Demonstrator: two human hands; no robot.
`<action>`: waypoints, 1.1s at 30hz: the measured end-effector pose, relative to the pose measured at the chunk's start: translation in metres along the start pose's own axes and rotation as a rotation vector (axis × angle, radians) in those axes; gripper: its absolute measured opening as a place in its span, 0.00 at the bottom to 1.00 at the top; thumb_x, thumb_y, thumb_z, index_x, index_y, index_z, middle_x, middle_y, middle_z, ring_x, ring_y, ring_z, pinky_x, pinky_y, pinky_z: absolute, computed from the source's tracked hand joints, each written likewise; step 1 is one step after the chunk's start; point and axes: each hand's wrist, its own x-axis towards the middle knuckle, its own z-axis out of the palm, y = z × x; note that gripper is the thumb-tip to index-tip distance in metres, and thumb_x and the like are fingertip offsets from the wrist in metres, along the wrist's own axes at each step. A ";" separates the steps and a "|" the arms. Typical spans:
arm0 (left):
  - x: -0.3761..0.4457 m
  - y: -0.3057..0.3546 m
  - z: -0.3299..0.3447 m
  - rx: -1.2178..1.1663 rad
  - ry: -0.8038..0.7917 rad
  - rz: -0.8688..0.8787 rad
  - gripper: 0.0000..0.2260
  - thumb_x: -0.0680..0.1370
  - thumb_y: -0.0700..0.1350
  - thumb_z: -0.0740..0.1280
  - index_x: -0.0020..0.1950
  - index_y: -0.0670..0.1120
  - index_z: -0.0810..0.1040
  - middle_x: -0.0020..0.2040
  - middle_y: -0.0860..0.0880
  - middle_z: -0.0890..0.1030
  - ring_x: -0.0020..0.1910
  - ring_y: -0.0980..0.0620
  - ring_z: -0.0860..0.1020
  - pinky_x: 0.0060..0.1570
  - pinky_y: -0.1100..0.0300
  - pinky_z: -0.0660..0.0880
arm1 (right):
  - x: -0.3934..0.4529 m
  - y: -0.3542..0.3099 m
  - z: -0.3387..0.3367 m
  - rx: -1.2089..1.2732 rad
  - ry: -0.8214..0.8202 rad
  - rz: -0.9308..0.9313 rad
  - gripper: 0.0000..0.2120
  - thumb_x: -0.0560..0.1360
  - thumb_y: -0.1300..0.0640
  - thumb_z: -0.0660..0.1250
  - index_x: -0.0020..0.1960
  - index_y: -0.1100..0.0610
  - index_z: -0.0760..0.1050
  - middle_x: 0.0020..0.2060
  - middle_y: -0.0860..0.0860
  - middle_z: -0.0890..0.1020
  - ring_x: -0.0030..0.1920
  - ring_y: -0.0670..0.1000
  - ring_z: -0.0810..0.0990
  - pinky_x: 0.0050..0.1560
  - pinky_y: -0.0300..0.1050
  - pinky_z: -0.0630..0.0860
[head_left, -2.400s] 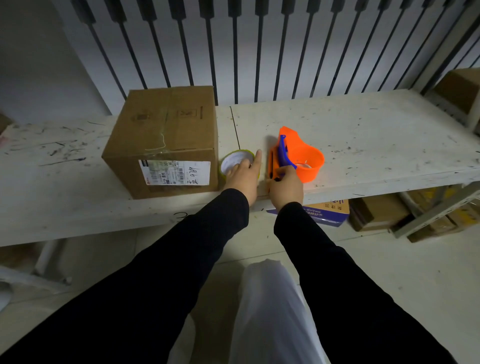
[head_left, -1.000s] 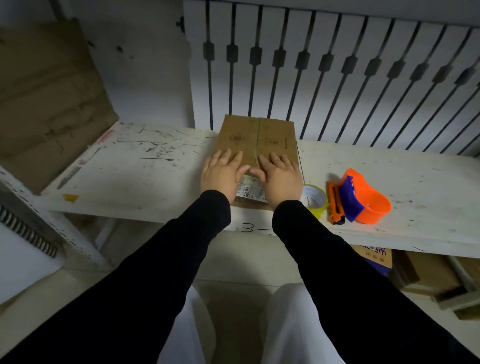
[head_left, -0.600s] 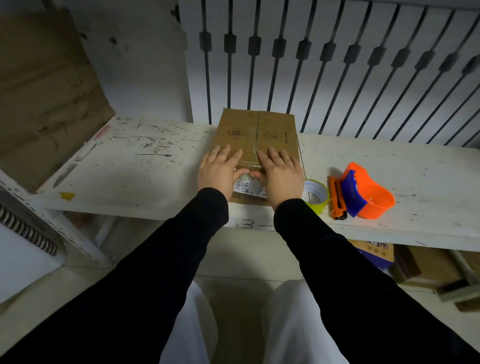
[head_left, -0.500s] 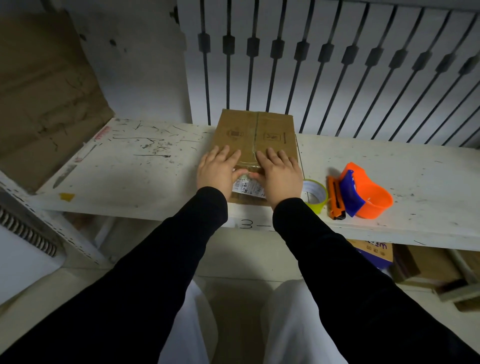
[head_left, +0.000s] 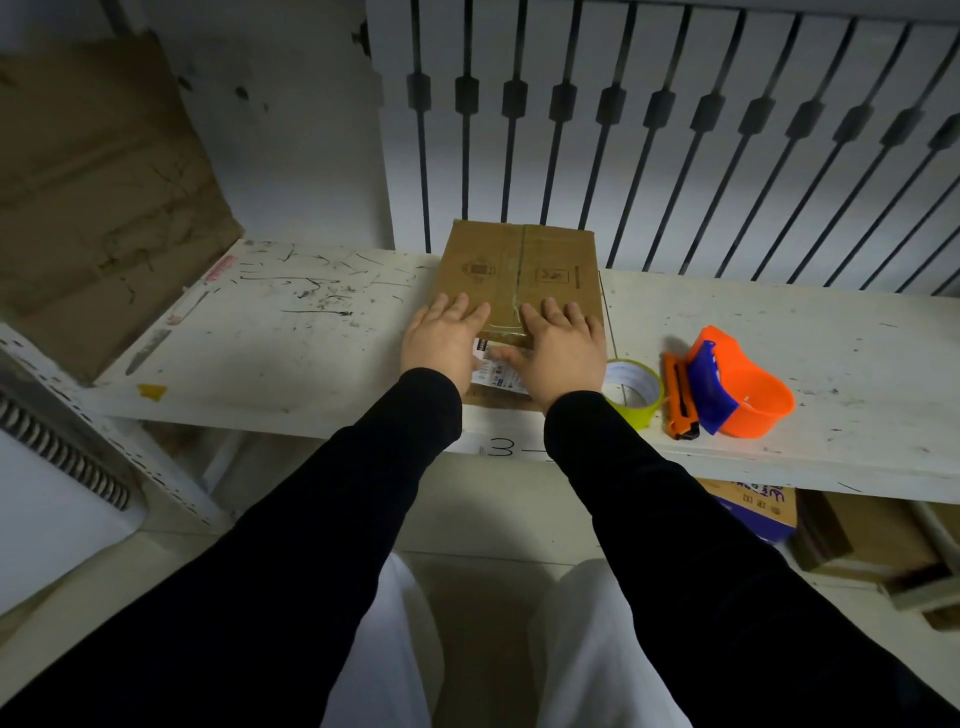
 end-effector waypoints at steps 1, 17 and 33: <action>0.001 0.000 -0.001 -0.009 -0.009 -0.003 0.31 0.77 0.50 0.65 0.76 0.53 0.55 0.78 0.48 0.57 0.77 0.47 0.53 0.76 0.52 0.50 | 0.002 -0.001 0.000 0.006 -0.013 0.008 0.32 0.73 0.35 0.58 0.72 0.50 0.62 0.73 0.54 0.66 0.74 0.61 0.59 0.73 0.57 0.54; -0.012 -0.008 -0.016 -0.212 -0.065 -0.077 0.28 0.78 0.55 0.60 0.76 0.49 0.58 0.78 0.45 0.57 0.77 0.44 0.50 0.75 0.52 0.51 | -0.020 0.023 -0.021 0.694 -0.158 0.261 0.36 0.74 0.55 0.67 0.76 0.50 0.52 0.67 0.58 0.72 0.65 0.59 0.72 0.67 0.53 0.69; -0.046 -0.026 -0.016 0.104 -0.010 -0.120 0.30 0.79 0.62 0.48 0.77 0.50 0.49 0.78 0.45 0.53 0.78 0.44 0.46 0.74 0.41 0.41 | -0.040 -0.005 -0.023 0.627 -0.192 0.168 0.41 0.72 0.59 0.69 0.76 0.50 0.48 0.63 0.58 0.75 0.62 0.59 0.74 0.62 0.53 0.73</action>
